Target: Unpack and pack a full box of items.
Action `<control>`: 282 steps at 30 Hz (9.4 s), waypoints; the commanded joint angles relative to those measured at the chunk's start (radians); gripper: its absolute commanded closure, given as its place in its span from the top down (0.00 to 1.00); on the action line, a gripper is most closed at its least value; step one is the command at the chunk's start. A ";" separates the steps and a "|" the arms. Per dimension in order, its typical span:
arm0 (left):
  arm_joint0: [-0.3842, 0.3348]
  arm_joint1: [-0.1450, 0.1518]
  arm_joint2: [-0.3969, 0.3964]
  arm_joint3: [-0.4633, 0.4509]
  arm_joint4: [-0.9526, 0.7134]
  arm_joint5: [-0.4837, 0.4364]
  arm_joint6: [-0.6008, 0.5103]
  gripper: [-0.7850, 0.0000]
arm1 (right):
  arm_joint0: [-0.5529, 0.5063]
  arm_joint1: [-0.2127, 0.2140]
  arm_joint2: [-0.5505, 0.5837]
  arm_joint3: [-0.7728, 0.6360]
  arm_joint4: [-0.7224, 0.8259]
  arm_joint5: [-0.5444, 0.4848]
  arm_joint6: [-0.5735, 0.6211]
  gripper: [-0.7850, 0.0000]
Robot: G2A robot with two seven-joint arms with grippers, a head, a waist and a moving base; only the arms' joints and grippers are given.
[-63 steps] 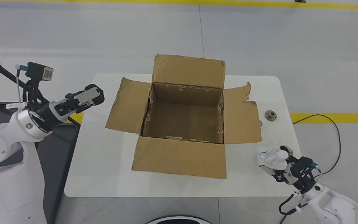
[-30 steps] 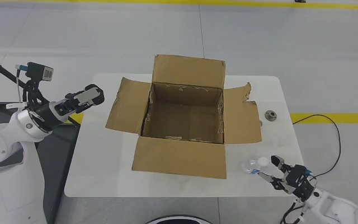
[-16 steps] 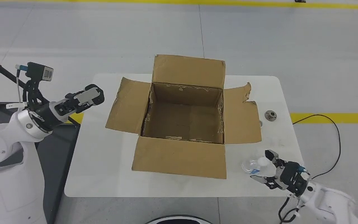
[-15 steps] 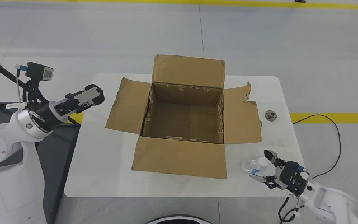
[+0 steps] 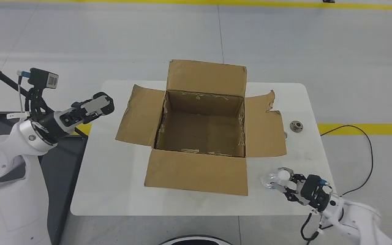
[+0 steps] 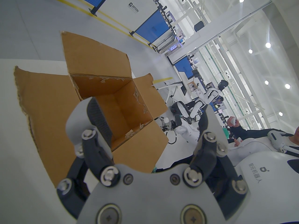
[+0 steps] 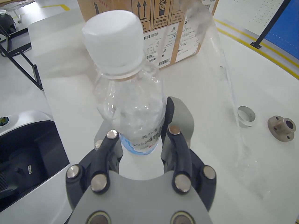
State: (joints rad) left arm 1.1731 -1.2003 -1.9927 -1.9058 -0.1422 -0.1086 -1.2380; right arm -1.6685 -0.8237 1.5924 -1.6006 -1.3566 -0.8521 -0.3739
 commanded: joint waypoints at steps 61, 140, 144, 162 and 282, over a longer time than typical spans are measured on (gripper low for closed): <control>0.000 0.000 0.000 0.000 0.000 0.000 0.000 1.00 | -0.131 0.064 0.410 -0.225 0.449 -0.160 0.344 0.00; 0.000 0.000 0.000 0.000 0.000 0.000 0.000 1.00 | 1.262 0.167 -0.628 -0.172 1.323 0.259 1.442 0.00; 0.000 0.000 0.000 0.000 0.000 0.000 0.000 1.00 | 1.262 0.167 -0.628 -0.172 1.323 0.259 1.442 0.00; 0.000 0.000 0.000 0.000 0.000 0.000 0.000 1.00 | 1.425 0.018 -0.911 -0.059 1.466 0.616 1.358 0.00; 0.000 0.000 0.000 0.000 0.000 0.000 0.000 1.00 | 1.500 -0.833 -1.304 1.036 1.549 1.035 1.313 0.00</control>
State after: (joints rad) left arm 1.1731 -1.2003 -1.9927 -1.9058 -0.1422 -0.1086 -1.2380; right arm -0.1687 -1.6543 0.2860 -0.5692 0.1936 0.1858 0.9370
